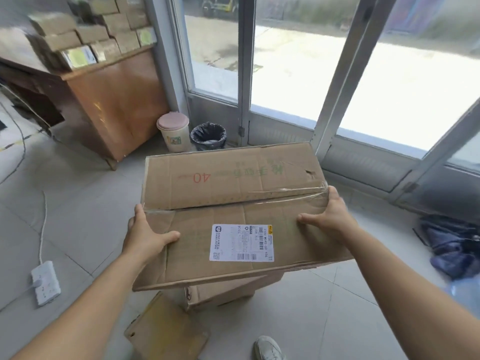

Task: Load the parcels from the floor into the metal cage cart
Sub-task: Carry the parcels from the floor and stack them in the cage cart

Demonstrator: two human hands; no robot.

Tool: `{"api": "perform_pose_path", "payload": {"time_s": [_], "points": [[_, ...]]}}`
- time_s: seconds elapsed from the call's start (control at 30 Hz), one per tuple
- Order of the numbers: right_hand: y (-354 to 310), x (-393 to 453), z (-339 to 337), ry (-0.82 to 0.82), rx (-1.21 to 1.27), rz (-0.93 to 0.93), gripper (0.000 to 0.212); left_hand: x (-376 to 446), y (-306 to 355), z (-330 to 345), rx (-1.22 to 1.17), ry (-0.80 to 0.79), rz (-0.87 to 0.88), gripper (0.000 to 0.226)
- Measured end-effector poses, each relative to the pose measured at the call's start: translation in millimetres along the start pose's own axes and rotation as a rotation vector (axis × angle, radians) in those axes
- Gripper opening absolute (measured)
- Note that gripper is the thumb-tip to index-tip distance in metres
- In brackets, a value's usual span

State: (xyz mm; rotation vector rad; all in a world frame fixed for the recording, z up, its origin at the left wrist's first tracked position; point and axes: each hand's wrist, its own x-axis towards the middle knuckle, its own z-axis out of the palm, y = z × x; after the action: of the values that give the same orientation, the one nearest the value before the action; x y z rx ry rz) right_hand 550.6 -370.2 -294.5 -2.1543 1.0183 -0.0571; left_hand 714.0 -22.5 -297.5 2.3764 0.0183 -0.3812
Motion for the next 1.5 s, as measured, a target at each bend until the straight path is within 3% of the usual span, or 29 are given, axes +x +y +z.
{"api": "perform_pose_path", "payload": {"time_s": [0.37,0.5,0.7,0.8,0.97,1.1,1.5], "points": [[30.0,-156.8,-147.2,0.305,0.09,0.095,0.121,-100.5,103.9,-23.7,-0.063,-0.089,0.356,0.121],[55.3,-212.7,-200.5,0.454,0.116,0.149,0.12,-140.2,151.0,-10.5,-0.067,-0.148,0.492,0.119],[94.0,-304.0,-275.1,0.663,0.153,0.201,0.101,-215.3,212.1,15.5,-0.095,-0.24,0.678,0.093],[114.2,-355.4,-303.2,0.765,0.138,0.224,0.111,-259.5,233.3,30.0,-0.104,-0.278,0.77,0.09],[155.9,-451.7,-329.7,0.891,0.103,0.309,0.117,-332.0,253.1,57.7,-0.125,-0.39,0.868,0.079],[193.9,-535.2,-340.0,0.976,0.118,0.403,0.109,-403.4,256.3,80.3,-0.127,-0.465,0.941,0.097],[290.5,-775.7,-342.5,1.197,0.179,0.689,0.113,-631.4,255.4,152.7,-0.04,-0.751,1.198,0.089]]}}
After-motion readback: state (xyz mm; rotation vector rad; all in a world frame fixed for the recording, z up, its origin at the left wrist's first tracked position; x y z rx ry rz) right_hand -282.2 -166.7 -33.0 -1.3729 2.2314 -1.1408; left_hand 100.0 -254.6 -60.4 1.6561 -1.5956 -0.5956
